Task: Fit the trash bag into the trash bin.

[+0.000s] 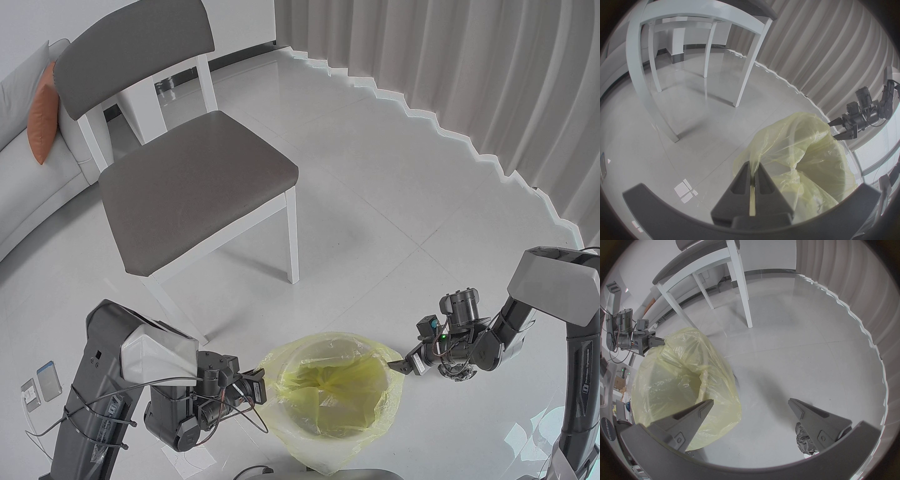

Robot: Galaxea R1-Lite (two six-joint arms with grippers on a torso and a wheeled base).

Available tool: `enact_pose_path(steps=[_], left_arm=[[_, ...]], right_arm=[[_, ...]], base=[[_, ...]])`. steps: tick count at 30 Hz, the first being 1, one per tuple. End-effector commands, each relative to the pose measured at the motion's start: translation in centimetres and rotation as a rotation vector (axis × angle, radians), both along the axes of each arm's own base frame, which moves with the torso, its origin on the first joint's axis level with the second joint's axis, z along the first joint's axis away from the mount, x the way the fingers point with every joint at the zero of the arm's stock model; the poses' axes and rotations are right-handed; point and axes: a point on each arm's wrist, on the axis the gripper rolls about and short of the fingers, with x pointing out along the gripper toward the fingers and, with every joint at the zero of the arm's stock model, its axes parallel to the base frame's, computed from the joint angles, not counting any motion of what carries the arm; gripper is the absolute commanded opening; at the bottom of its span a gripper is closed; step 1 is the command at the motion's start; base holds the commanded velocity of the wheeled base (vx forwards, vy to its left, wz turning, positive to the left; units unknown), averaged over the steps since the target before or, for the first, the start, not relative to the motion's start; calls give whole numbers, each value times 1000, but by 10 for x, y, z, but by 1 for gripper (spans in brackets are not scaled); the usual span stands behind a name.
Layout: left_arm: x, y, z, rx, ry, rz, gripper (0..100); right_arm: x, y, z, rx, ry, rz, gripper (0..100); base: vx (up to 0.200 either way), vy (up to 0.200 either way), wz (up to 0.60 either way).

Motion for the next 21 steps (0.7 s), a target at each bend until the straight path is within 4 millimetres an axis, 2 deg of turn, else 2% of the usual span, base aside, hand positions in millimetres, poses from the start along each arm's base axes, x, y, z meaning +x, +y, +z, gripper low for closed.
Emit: enact_pose_path(steps=[1,2,3,10,14,21], left_arm=[[2,0,-1,14,-12,-6,0],[2,-1,-1,16,-17,-8,0],[4,-1,0,17,-24,-10,100],[5,0,-1,28,-37,21,100],[7,9,-1,31,-37,51,100],[5,29,14,34,-34,101,100]], right_arm=[[-2,-1,9,5,-18,-1,100],[-3,-2,9,4,-16,-1,100],[-3,-2,9,4,-16,-1,100],[-5,-2,17,7,-32,0,100],[-7,-3,20,8,-36,0,100],[-8,-4,23,10,-43,-2,100]], base=[[0,0,0],[0,0,0],[0,0,0],[0,0,0],[0,0,0],[0,0,0]])
